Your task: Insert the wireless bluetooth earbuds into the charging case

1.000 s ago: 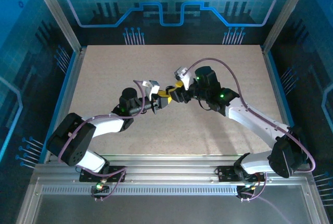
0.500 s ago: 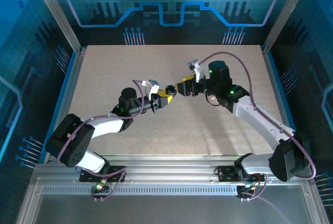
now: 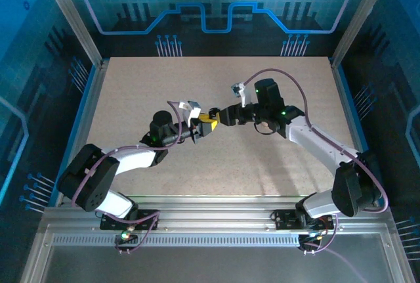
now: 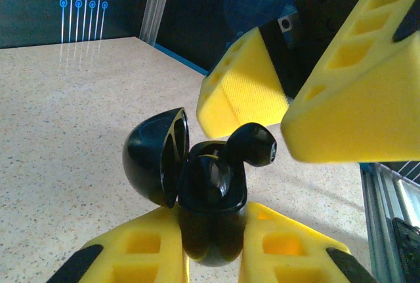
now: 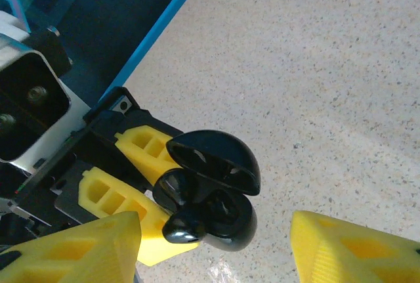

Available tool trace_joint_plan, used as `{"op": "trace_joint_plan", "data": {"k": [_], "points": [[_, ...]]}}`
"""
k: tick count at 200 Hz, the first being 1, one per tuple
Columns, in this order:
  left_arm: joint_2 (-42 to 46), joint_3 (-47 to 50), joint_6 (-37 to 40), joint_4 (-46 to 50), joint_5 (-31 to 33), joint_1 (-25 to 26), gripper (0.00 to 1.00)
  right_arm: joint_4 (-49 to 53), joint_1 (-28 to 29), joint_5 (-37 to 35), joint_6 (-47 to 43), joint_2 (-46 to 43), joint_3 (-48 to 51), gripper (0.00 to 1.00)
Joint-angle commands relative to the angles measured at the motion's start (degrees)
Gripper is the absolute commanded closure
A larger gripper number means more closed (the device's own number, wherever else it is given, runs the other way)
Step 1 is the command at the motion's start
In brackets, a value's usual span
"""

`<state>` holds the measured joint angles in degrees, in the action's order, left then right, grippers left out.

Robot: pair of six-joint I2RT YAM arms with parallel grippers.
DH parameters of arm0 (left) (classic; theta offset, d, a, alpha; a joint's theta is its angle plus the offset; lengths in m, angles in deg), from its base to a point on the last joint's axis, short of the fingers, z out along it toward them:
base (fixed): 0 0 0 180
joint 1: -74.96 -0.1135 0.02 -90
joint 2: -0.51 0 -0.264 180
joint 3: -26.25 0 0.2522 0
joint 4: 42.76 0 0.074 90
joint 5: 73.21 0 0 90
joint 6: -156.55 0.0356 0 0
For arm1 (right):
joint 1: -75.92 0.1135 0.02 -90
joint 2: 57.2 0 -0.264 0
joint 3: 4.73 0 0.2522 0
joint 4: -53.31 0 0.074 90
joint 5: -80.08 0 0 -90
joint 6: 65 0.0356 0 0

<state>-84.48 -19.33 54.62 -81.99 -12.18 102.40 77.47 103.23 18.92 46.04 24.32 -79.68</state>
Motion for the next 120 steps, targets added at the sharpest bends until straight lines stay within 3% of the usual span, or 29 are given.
{"op": "trace_joint_plan", "data": {"k": [1,120], "points": [[1.1,-1.3,1.3,-1.6,-0.3,0.0,0.94,1.3,0.0,1.8,0.1,0.7,-2.0,0.38],[1.5,-1.0,1.6,-1.7,-0.4,0.0,0.94,2.5,-1.6,-2.0,0.6,-0.9,-1.0,0.39]]}}
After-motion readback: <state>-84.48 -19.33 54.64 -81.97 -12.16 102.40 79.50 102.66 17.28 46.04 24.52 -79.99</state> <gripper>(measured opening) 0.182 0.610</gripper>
